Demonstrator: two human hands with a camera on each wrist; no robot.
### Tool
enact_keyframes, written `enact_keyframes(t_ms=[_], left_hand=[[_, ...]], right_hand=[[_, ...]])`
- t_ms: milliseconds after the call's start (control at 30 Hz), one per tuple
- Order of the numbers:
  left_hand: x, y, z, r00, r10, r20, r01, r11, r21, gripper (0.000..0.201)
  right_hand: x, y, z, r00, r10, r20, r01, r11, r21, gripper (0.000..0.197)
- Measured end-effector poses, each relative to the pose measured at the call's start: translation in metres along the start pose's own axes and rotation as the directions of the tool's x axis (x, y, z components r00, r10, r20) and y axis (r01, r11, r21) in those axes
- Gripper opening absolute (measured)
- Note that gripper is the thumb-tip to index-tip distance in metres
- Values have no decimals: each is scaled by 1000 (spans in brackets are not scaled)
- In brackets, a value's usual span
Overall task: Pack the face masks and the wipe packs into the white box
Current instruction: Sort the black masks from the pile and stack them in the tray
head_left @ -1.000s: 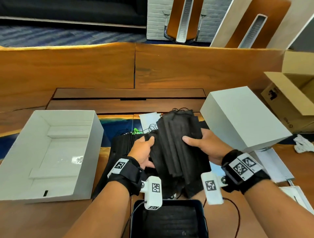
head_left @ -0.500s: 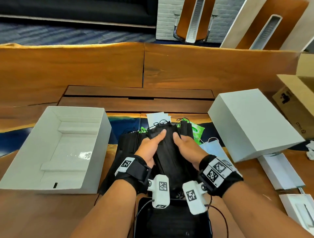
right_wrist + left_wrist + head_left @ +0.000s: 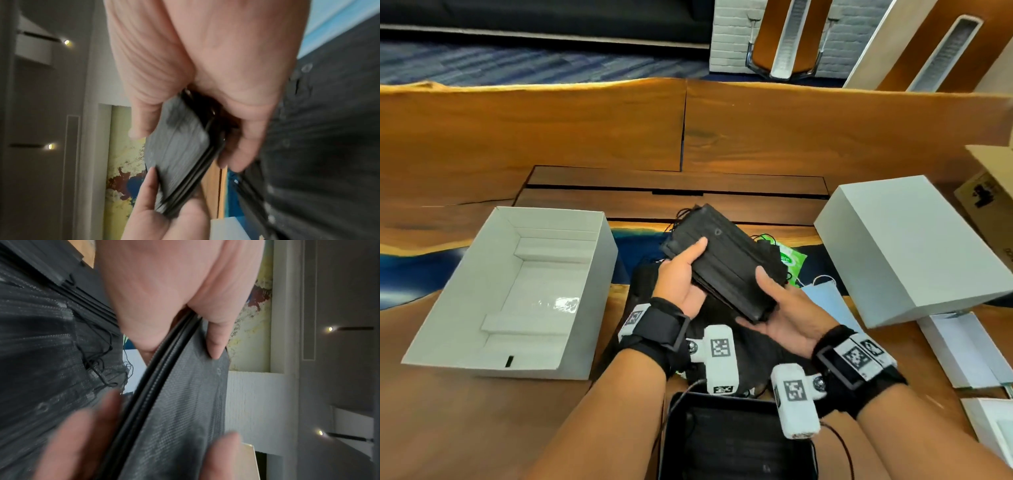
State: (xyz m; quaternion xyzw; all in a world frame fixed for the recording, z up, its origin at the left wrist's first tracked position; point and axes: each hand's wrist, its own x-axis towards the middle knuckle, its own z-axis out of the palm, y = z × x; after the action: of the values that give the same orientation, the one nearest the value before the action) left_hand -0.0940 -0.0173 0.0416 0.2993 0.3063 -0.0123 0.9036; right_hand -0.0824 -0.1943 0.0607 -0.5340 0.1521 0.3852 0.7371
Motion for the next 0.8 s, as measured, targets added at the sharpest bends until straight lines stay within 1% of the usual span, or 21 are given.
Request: enact_keyframes(t_ms=[33,100,167,200,233,267,300,333,400,500,567,633,700,733,767,800], left_hand=[[-3,-2,4,1000,-10,25,10,1000,26,41],[-6,3,2,998,-17,55,13,998,68,43],[-4,19,-13,998,-2,63,-5,994,113,49],[-2,26,-21,998,7,60,-16,988,154,50],[-2,30,-26,998,4,58,-16,978,209,49],[-4,31,-26,998,-13,60,-4,963,271,47],[-6,27,-22,998,-40,53,20,942,336,46],[-9,21,-18,997,-60,38,40,916,399,45],[-11,10,-15,998,-56,5,47,873,486,48],[-9,13,-19,1000,15,-24,0,847,531,37],[-9,15,-21,999,43,-20,-29,885,466,33],[-12,13,-16,998,58,-10,-54,968,247,35],[-16,8,-8,998,62,5,-63,997,50,42],[-17,4,-6,998,68,12,-68,998,12,47],[-18,0,-3,997,77,19,-77,997,7,49],[-18,-1,-1,996,82,24,-83,996,22,50]], right_hand=[[3,0,7,999,-24,-26,25,998,59,45],[4,-7,11,994,-68,-90,75,994,85,30],[-2,-18,2,988,-107,-107,107,994,-4,18],[-4,-22,-5,988,-118,-95,112,992,-64,17],[-7,-23,-9,991,-115,-65,108,988,-107,21],[-8,-23,-10,995,-93,-35,88,987,-136,29],[-8,-20,-8,998,-68,-11,65,987,-145,37],[-7,-17,-5,998,-55,-3,54,988,-144,41],[-3,-14,2,996,-80,-40,76,994,-84,39],[1,-14,0,974,-175,-144,178,984,9,38],[4,-11,2,953,-232,-194,239,971,17,34],[7,-5,10,923,-283,-262,309,949,63,37],[9,0,21,901,-307,-307,369,914,169,40],[8,3,26,907,-302,-295,373,900,224,39],[6,6,31,923,-291,-252,353,901,252,37],[2,11,35,946,-269,-184,307,924,229,35]])
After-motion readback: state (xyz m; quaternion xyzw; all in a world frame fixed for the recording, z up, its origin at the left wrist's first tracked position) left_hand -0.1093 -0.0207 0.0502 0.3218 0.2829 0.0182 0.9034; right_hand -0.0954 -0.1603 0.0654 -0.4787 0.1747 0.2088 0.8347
